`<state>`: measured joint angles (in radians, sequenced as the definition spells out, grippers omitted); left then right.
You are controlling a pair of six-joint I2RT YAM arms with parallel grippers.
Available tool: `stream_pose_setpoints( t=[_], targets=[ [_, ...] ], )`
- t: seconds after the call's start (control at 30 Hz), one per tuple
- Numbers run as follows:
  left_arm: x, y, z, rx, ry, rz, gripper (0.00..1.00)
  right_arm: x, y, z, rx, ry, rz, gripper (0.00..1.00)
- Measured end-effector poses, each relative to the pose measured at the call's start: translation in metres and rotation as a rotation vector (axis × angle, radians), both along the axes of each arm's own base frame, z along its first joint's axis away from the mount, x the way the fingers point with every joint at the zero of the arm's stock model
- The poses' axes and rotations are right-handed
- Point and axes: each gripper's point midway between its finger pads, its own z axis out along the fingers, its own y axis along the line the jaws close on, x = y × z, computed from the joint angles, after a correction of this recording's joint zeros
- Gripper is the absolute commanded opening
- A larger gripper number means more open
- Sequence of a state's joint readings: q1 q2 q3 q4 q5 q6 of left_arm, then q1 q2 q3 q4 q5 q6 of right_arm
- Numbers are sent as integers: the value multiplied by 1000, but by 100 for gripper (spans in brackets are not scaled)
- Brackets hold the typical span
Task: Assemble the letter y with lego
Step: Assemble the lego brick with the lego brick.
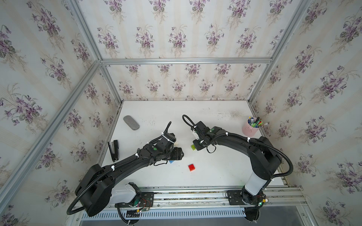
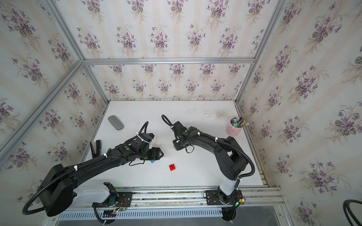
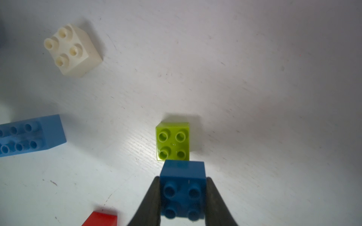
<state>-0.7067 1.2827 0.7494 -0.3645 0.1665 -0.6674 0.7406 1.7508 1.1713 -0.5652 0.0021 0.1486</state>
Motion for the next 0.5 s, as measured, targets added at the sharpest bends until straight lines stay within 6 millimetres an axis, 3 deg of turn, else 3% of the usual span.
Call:
stream_pose_setpoints(
  t=[0.5],
  targets=[
    [-1, 0, -3, -9, 5, 10, 73, 0, 5, -10, -8, 30, 22, 24]
  ],
)
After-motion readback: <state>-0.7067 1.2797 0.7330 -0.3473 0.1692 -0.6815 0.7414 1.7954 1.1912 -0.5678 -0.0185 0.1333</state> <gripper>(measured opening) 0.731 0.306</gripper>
